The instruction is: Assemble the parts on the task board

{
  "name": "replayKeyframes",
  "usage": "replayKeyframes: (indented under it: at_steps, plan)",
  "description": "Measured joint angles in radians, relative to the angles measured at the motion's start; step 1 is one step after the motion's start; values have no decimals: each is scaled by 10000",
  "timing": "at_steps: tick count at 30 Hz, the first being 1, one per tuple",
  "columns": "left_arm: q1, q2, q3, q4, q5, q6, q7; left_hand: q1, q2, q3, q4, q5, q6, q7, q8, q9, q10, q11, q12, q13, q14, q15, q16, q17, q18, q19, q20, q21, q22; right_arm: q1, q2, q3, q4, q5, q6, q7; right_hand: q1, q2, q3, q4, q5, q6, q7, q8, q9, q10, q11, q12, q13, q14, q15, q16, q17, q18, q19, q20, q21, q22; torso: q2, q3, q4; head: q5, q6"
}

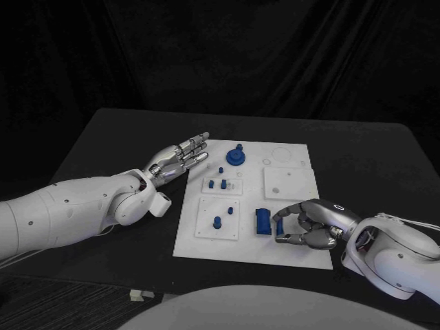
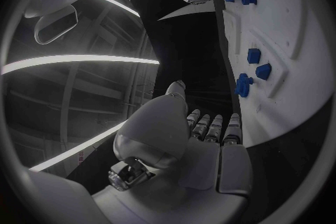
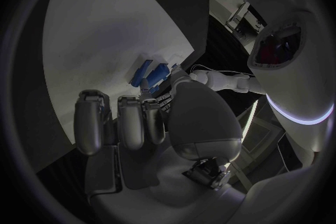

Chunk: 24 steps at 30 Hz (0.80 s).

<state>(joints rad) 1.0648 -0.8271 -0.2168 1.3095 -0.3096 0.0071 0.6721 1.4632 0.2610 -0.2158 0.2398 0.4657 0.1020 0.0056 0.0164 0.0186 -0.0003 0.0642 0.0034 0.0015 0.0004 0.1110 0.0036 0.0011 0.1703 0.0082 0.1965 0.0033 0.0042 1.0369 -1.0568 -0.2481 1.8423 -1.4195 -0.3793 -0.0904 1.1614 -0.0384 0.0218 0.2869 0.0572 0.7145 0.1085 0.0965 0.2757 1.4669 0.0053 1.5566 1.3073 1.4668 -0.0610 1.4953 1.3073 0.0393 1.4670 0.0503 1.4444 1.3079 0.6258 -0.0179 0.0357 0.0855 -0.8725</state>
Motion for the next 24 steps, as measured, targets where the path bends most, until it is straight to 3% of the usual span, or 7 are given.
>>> replayKeyframes:
  at_steps: [4,6,8,11,13,17,24]
  plan:
    - [-3,0,0,-4,0,6,-6,0,0,0,0,0,0,0,0,0,0,0,0,-3,0,0,0,1,0,0,0,0,0,-7,8,-3,3,-219,67,-216,-25,-25,0,0,0,-509,88,-157,-339,0,0,0,0,0,0,0,0,0,0,0,-43,2,-4,1,-2,0,0]
    - [-4,4,0,-9,0,10,-9,0,0,0,0,0,0,0,0,-1,0,0,0,-5,0,0,0,2,0,0,0,0,0,-8,8,-4,-9,-313,91,-317,-25,-25,0,0,0,-702,6,-271,-481,0,0,-34,0,0,0,0,0,0,0,0,-50,2,-4,0,-2,0,0]
    - [-6,7,0,-13,0,13,-12,0,0,0,0,5,0,0,0,-1,0,0,0,-6,0,0,0,2,0,0,0,0,-1,-8,7,-5,-25,-374,99,-378,-53,4,0,0,0,-1063,-168,-374,-687,-5,-40,-45,0,-8,-20,-40,1,0,0,0,-50,2,-4,1,-3,0,0]
    - [-14,11,0,-18,0,19,-17,0,0,0,0,42,0,0,0,-1,0,0,0,-6,0,-1,0,3,-1,0,0,0,-1,-9,-9,-6,-82,-452,98,-449,-53,4,0,0,0,-1688,-590,-415,-1060,-5,-401,-80,0,-5,-288,-40,0,0,-10,-202,-50,1,-4,2,-3,-11,0]
    - [-19,12,0,-22,0,23,-19,0,0,0,0,42,0,0,0,-1,0,0,0,-6,0,0,0,3,0,0,0,0,-1,-9,-17,-6,-104,-492,80,-456,-53,4,0,0,0,-1882,-786,-415,-1195,3,-539,-80,0,-19,-388,-40,0,0,-1,-302,-50,1,-4,5,-3,-13,0]
    - [-33,13,0,-28,0,29,-23,0,0,0,1,42,0,0,0,-1,0,0,0,-6,0,-1,0,4,0,0,0,0,-2,-9,-17,-5,-105,-542,20,-416,-49,7,-27,-27,0,-1729,-1031,-415,-1263,0,-681,-80,0,-8,-508,-40,0,-1,-1,-431,-50,1,-5,7,-3,-16,0]
    - [-56,7,0,-37,0,34,-30,0,0,41,-41,42,0,0,0,-2,0,0,0,-5,0,-1,0,6,-1,0,0,0,-2,-9,-36,-3,-85,-591,-278,-145,207,21,-55,-55,0,-1108,-1121,-347,-1269,0,-823,-80,7,2,-642,-22,0,0,-5,-580,119,0,-10,8,-2,-11,0]
